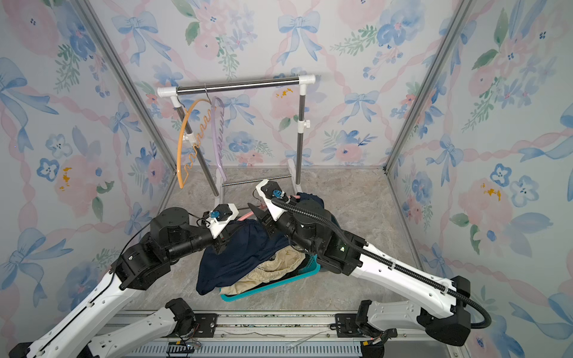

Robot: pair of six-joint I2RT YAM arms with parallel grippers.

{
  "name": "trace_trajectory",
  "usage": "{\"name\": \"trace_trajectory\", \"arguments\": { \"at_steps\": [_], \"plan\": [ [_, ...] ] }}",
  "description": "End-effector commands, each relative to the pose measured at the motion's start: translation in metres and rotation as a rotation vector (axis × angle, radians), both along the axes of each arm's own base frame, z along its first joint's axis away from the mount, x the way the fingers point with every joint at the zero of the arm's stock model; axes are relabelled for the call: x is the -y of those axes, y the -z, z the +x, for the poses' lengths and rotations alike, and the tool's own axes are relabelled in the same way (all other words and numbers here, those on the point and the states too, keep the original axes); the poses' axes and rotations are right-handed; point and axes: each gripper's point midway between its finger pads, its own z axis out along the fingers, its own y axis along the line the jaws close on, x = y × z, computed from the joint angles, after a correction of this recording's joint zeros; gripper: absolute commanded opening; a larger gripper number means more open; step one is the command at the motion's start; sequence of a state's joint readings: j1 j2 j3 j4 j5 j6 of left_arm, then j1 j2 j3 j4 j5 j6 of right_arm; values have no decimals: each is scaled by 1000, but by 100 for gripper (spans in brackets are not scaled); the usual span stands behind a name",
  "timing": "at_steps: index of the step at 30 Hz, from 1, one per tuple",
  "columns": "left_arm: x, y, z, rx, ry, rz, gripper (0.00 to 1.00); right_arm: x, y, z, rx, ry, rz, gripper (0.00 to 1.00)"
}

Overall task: Remove the clothespins securing shorts to the hanger
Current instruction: Remove the clothespin from the hanger.

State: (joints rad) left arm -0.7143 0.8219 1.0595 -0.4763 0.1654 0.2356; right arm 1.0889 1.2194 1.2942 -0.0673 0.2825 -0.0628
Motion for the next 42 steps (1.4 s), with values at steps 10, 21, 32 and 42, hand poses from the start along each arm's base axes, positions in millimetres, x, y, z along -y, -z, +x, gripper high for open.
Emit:
{"name": "trace_trajectory", "arguments": {
  "at_steps": [10, 21, 32, 42],
  "plan": [
    [12, -38, 4, 63, 5, -107, 0, -10, 16, 21, -31, -15, -38, 9],
    [-1, -52, -2, -18, -64, -234, 47, 6, 5, 22, 82, -3, -37, 0],
    [-46, -76, -19, -91, -217, -456, 90, 13, -1, 10, 183, -69, 16, 0],
    [-107, -50, -31, -142, -458, -528, 98, 22, -3, 4, 203, -99, 56, 0]
  ]
}}
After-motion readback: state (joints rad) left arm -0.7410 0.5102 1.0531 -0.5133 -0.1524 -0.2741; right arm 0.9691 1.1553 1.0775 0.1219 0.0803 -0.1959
